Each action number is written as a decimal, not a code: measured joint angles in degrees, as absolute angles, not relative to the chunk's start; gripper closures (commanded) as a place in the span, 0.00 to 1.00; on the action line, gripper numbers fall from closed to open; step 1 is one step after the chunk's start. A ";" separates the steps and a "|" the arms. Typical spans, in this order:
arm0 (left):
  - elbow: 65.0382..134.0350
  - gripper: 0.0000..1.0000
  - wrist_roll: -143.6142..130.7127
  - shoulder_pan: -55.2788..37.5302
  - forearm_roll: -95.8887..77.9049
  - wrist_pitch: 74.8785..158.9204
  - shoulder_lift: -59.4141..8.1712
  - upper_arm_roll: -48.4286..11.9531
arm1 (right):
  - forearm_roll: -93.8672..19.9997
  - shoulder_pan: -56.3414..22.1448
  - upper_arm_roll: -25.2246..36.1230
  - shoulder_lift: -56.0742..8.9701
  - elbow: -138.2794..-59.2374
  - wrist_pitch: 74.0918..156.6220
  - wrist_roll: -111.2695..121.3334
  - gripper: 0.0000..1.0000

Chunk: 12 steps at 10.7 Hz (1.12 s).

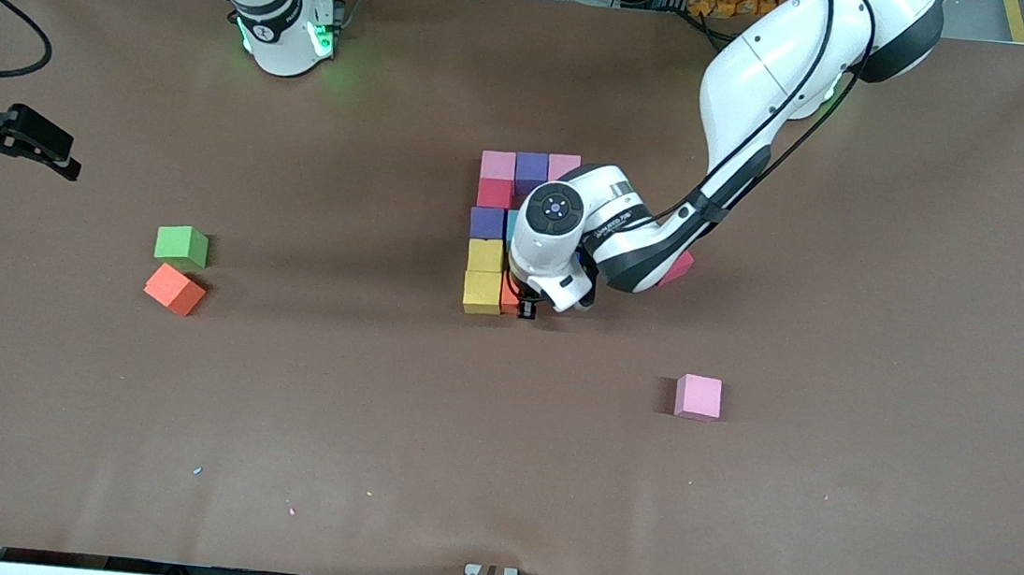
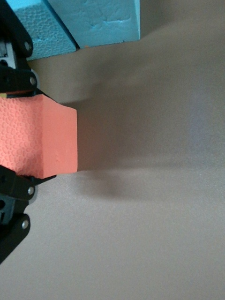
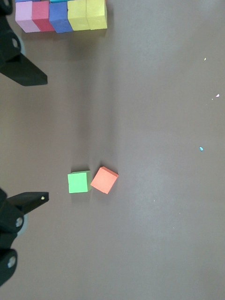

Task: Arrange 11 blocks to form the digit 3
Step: 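Place the orange cube beside yellow and open the left gripper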

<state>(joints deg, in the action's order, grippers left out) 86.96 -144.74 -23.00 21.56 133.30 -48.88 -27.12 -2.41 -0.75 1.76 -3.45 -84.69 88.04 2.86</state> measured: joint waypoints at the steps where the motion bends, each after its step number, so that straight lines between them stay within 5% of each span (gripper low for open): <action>1: 86.96 0.00 -144.75 -23.00 21.56 133.30 -48.88 -27.11 | -2.41 -0.75 1.76 -3.45 -84.69 87.97 2.86 0.00; 9: 85.62 0.00 -143.24 -22.58 21.70 130.91 -47.06 -28.06 | -2.37 -0.72 1.86 -3.45 -84.60 85.36 2.86 0.00; 12: 85.40 0.00 -139.39 -15.47 21.70 125.48 -43.70 -34.35 | -2.37 -0.71 1.91 -3.44 -84.48 85.30 2.86 0.00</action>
